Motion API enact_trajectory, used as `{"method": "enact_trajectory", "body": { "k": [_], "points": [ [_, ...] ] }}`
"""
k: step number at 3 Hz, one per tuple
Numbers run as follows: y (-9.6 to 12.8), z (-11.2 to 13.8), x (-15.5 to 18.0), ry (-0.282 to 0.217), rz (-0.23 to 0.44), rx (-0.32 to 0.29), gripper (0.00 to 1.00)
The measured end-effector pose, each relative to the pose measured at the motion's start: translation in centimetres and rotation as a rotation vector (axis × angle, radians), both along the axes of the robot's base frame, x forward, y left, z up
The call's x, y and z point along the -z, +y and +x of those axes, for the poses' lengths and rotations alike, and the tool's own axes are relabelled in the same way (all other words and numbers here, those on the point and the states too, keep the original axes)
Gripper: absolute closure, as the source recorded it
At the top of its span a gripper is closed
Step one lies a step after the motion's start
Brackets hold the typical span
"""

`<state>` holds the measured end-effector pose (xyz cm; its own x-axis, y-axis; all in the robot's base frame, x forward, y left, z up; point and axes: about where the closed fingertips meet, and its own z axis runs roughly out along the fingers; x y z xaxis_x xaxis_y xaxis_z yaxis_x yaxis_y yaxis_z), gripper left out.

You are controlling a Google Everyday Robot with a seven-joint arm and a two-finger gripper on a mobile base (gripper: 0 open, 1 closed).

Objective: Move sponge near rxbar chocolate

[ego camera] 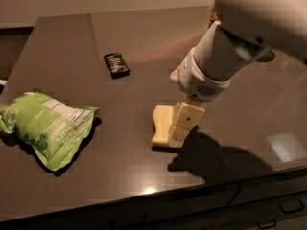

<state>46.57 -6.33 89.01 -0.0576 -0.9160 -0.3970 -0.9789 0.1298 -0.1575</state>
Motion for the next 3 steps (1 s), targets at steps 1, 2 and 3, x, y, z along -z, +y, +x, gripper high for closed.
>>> {"method": "enact_trajectory", "body": {
  "k": [1,2,3],
  "points": [
    [0.2,0.4,1.8,0.03,-0.026,-0.004,0.0],
    [0.2,0.5,3.3,0.066,-0.053,-0.011,0.0],
    [-0.1,0.2,4.2,0.093,-0.072,-0.013,0.0]
  ]
}}
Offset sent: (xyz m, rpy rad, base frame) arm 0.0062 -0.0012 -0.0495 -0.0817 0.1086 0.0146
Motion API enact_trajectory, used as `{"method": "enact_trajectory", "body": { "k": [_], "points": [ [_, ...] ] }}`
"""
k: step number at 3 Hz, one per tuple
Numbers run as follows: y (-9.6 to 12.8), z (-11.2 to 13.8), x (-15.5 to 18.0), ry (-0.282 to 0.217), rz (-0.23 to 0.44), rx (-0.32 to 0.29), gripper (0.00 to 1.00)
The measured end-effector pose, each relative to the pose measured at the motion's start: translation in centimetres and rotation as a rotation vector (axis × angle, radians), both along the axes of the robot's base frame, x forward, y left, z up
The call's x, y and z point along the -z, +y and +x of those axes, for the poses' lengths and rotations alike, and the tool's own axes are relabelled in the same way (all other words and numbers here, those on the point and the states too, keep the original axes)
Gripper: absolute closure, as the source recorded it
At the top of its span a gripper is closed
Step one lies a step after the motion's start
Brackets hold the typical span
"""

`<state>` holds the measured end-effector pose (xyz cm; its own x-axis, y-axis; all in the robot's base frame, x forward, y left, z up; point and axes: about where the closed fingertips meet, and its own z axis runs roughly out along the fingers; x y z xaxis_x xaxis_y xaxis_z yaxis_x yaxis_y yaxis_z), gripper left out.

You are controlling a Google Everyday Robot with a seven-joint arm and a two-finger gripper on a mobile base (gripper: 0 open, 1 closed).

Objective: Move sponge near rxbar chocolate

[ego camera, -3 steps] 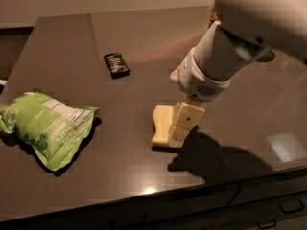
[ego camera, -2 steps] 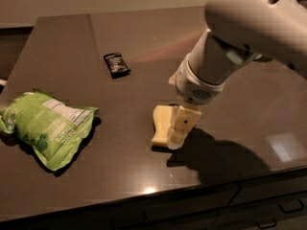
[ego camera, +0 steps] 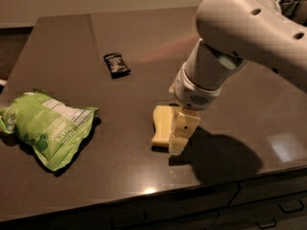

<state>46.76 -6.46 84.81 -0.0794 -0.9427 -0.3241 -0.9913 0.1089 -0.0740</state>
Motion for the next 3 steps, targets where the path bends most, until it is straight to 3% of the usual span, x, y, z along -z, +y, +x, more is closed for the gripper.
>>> {"method": "enact_trajectory", "body": {
  "k": [1,2,3],
  "points": [
    [-0.1,-0.3,0.5,0.021,-0.009,-0.005,0.18],
    [0.0,0.1,-0.1,0.02,-0.003,-0.002,0.49],
    [0.2,1.1,-1.5,-0.001,0.01,0.012,0.72]
  ]
}}
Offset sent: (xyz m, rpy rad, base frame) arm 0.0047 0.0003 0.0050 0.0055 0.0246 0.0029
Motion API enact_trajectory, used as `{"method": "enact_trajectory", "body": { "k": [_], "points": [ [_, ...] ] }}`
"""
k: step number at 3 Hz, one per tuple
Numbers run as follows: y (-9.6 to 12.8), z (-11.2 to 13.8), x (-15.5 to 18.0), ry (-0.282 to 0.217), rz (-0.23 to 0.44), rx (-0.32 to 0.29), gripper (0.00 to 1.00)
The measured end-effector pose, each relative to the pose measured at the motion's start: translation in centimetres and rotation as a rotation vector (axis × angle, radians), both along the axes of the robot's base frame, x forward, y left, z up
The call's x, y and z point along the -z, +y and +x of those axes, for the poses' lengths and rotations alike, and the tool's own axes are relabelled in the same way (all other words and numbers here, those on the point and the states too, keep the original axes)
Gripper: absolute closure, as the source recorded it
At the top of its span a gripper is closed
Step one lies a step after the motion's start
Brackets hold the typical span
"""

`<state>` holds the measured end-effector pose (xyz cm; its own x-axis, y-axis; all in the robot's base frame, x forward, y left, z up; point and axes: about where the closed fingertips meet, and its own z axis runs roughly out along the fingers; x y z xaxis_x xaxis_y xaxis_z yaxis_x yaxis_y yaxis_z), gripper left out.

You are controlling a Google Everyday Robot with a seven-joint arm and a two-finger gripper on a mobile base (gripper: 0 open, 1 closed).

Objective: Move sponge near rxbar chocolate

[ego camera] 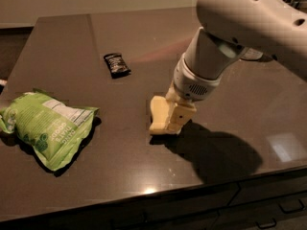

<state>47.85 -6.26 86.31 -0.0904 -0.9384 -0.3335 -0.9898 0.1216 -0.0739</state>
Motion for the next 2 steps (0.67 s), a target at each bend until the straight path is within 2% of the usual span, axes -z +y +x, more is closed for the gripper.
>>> {"method": "enact_trajectory", "body": {
  "k": [1,2],
  "points": [
    [0.3,2.5,-2.0,-0.026,0.019,0.045,0.96],
    [1.4,6.0,-3.4,-0.046,0.039,0.089,1.0]
  ]
}}
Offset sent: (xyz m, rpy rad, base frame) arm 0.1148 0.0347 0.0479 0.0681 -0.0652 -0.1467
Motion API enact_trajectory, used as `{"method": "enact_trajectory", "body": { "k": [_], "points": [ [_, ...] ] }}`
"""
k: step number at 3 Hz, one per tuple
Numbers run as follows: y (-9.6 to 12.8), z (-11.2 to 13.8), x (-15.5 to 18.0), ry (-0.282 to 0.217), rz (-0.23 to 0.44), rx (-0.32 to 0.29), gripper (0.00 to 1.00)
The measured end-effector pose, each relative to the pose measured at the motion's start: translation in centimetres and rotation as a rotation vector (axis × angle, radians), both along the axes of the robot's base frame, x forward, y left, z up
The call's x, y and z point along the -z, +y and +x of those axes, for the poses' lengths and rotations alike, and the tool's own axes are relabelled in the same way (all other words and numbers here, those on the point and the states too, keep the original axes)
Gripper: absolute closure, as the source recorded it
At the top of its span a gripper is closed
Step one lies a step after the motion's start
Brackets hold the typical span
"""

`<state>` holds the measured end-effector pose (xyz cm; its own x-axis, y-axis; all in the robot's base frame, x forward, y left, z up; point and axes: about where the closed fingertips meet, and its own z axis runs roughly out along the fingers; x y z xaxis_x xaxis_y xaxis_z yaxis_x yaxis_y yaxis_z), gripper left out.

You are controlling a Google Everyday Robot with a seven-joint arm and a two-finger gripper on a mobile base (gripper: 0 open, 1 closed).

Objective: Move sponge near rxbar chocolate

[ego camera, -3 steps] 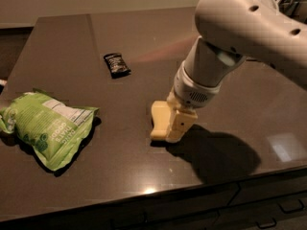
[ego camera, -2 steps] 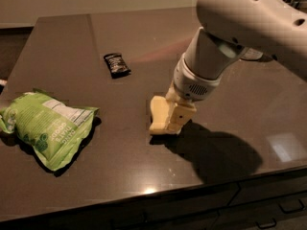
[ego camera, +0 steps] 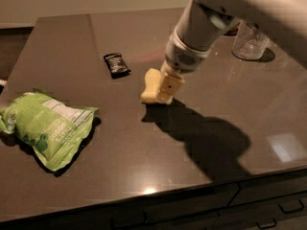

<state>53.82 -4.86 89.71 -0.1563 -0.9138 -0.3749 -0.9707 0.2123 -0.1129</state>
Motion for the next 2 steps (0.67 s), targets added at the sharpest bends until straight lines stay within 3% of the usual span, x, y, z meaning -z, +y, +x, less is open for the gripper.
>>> {"method": "enact_trajectory", "body": {
  "k": [2],
  "points": [
    [4.5,6.1,-0.8,-0.013,0.017,0.024,1.0]
  ]
}}
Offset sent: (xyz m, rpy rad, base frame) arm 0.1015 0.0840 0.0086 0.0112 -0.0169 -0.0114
